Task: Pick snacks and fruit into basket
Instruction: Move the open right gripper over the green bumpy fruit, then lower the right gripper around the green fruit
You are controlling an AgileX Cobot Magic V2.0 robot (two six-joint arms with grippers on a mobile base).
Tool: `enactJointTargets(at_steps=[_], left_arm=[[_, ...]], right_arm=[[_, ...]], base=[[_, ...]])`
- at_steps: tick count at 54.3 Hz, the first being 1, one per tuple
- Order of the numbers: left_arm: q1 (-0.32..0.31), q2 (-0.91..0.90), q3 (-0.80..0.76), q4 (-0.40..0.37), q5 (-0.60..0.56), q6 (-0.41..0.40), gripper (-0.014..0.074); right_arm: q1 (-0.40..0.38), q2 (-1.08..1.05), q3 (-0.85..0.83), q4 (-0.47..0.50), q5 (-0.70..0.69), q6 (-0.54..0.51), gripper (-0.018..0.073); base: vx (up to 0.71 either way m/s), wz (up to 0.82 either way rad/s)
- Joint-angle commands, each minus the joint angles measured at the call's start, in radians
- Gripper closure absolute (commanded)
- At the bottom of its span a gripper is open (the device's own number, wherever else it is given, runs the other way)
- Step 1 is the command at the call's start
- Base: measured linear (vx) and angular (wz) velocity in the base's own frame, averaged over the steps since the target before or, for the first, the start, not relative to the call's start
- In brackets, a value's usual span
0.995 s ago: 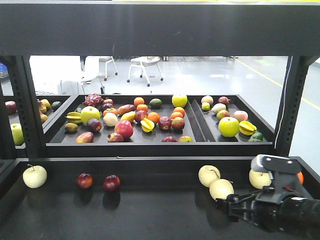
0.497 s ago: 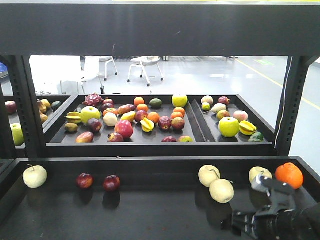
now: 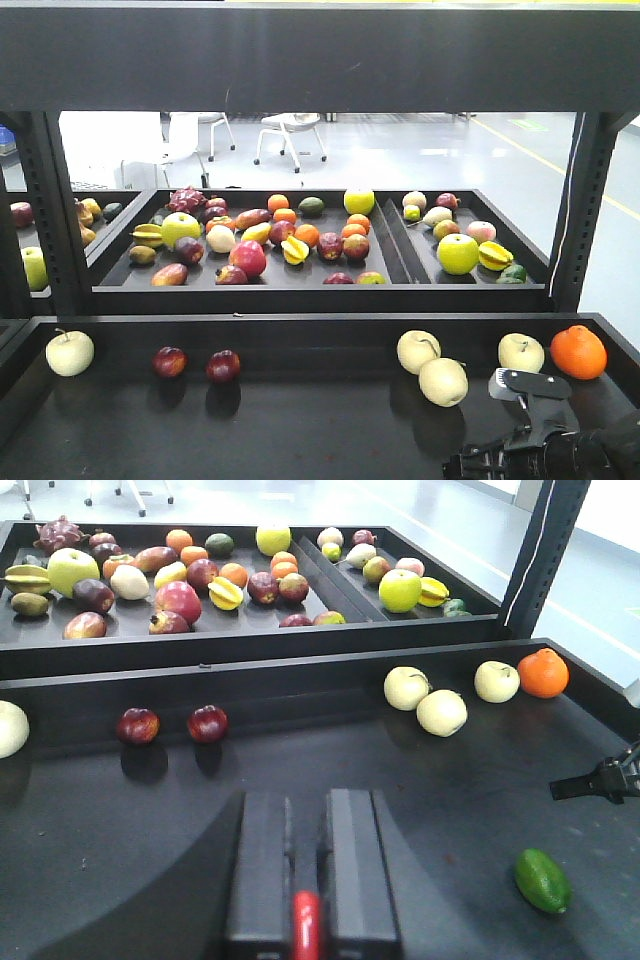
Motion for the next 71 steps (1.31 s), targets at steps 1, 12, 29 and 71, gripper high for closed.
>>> enactJointTargets(at_steps=[1,12,29,71], left_arm=[[-0.004,-0.001,-0.024,-0.014,-0.088,-0.002,0.0605],[-0.004,-0.001,-0.024,-0.014,-0.088,-0.002,0.0605],[-0.004,-0.001,-0.024,-0.014,-0.088,-0.002,0.0605],[-0.004,-0.001,-0.024,-0.014,-0.088,-0.002,0.0605]], right_arm=[[-0.004,-0.043,-0.029,0.035,0.004,-0.012,-0.0022],[-0.004,-0.019,-0.029,0.104,0.010,-0.034,-0.0032],[-0.004,0.120,-0.085,0.151,0.080,-0.045,-0.0045],[-0.004,0.190,-0.084,-0.005,0.068,0.029,-0.0043]], base=[[0.00,0.00],[0.00,0.00],[0.00,0.00],[0.00,0.00]])
